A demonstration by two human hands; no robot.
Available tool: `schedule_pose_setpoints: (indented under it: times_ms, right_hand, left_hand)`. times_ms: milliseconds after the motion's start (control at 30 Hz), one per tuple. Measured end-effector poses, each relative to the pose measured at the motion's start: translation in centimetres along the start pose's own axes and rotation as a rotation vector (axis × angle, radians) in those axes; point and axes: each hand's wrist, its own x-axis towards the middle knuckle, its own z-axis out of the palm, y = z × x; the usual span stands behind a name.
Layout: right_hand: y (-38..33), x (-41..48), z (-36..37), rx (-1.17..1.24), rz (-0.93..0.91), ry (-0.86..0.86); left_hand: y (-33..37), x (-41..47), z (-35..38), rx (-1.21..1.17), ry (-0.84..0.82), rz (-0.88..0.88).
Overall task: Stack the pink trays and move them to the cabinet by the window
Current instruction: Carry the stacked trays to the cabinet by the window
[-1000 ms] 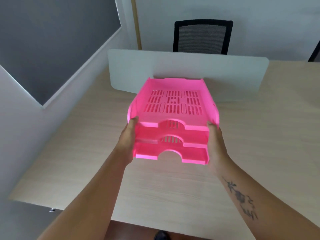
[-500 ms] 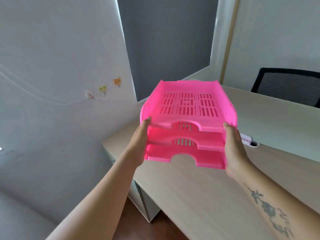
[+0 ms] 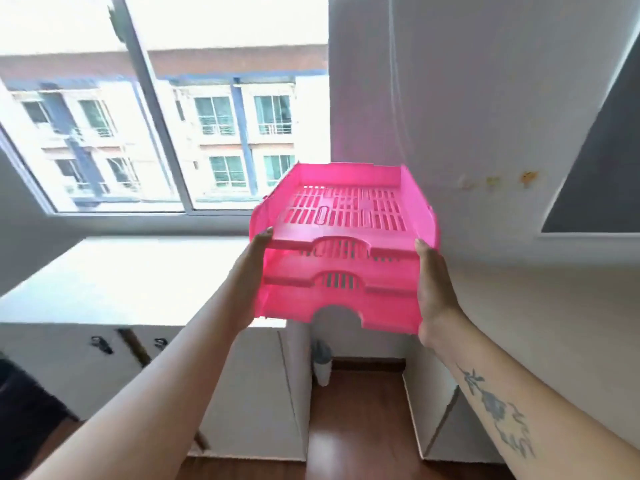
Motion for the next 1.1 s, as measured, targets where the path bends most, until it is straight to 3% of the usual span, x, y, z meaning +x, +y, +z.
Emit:
schedule_pose_setpoints:
  times_ms: [267, 533, 867, 1100]
  right_hand:
    - [1.0, -8.8, 12.4, -0.074, -0.128, -0.529]
    - [5.7, -24.3, 26.2, -0.124, -0.021, -0.975]
    - [17.0, -45.7, 36.0, -0.200, -0.009, -1.265]
    - [24.9, -55.8, 40.3, -0.303, -0.065, -1.307]
  left_hand:
    - [3.4, -19.3, -6.1, -0.016, 0.488, 0.131]
    - [2.4, -41.2, -13.0, -0.088, 1.062, 0.223]
    - [-5.0, -63.4, -20.2, -0.120, 1.551, 0.251]
    - [-9.1, -73.5, -26.3, -0.068, 1.624, 0.199]
